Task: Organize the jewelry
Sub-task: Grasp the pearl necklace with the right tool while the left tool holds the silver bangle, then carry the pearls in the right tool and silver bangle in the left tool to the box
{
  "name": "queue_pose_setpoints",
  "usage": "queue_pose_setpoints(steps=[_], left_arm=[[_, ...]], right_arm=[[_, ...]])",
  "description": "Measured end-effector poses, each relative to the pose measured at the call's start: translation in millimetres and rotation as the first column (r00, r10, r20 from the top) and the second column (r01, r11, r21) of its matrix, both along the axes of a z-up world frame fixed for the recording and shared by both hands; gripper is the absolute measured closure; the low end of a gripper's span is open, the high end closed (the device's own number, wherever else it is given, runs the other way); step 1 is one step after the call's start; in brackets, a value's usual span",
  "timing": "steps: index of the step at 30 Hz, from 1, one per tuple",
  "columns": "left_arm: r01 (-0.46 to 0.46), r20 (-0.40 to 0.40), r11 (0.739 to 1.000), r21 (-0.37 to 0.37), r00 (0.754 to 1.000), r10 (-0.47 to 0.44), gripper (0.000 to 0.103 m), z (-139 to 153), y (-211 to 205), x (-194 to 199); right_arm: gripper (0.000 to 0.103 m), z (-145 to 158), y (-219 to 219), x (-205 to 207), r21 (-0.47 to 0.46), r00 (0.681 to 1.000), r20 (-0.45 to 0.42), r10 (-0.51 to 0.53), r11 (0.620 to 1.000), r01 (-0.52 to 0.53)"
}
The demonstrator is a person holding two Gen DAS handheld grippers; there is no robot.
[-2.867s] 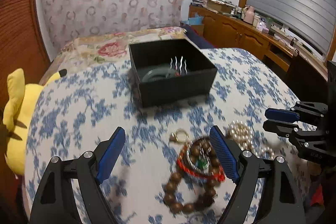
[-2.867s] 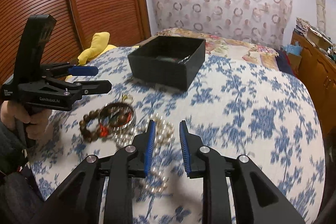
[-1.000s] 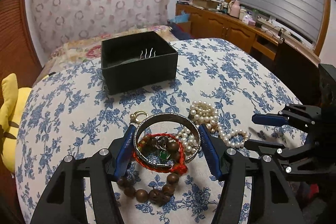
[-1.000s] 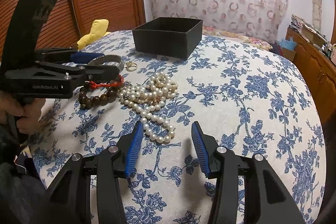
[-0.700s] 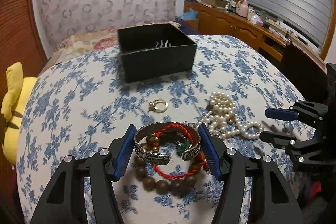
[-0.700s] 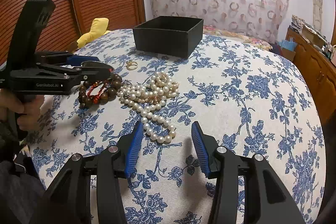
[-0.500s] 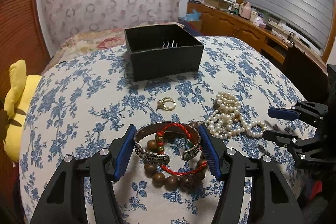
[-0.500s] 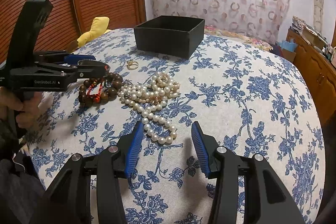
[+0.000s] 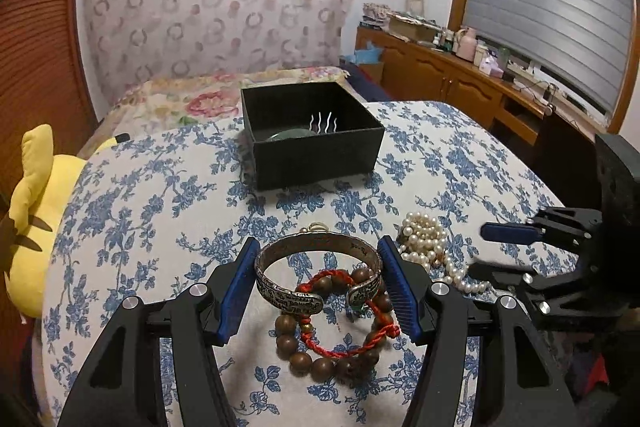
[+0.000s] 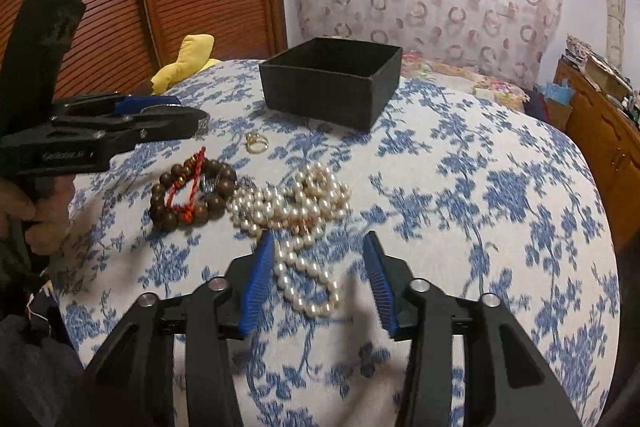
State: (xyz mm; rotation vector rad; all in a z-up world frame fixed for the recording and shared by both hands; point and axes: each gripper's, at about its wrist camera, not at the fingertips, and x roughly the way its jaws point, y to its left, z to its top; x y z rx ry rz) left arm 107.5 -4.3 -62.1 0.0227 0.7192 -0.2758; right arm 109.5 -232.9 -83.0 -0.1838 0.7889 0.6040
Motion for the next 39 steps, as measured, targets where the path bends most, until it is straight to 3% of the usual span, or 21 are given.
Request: queue_pose_setpoints(steps=[6,12,16,20,21,31,39], left_arm=[[-0.006,0.007,1.000,-0.007,1.000,0.006,0.045,2.2,3.7,-2.4],[-0.004,0.005,1.000,-0.008,1.000,0.004,0.045,1.4,4.1,-3.5],[-0.004,0.005,1.000,-0.008,1.000,0.004,0.045,1.3,4.1,-3.8],[-0.005,0.008,1.000,-0.007,1.000,0.005,0.045,1.1,4.0,-5.3],[-0.005,0.010,1.000,-0.007,1.000,0.005,0.045,1.7,3.9,-6.1],[-0.014,0.052,1.000,-0.025,0.999,0.015,0.045,24.2,5.9,-3.6],[-0.011,0.098,0.999,-0.031,0.995,0.014,0.045,47.1,4.6,3.8]], right_arm=[[0.068,-1.0,11.9,24.8,0.011,1.000,-0.029,0.001,1.000,-0.001],[0.068,-9.3,16.3,48.2,0.011,0.997,-0.081,-0.014,1.000,0.014],[0.087,-9.0,16.9,48.5,0.024,0.995,-0.098,0.010,1.000,-0.007],[0.090,-2.5,15.6,43.9,0.030,0.997,-0.078,0.024,0.999,-0.022],[0.095,1.0,14.3,43.1,0.034,0.997,-0.070,0.027,0.999,-0.025],[0.095,51.7,12.7,28.7,0.060,0.997,0.053,0.054,0.997,-0.057],[0.095,110.0,6.6,27.3,0.078,0.984,0.170,0.052,0.995,-0.066]])
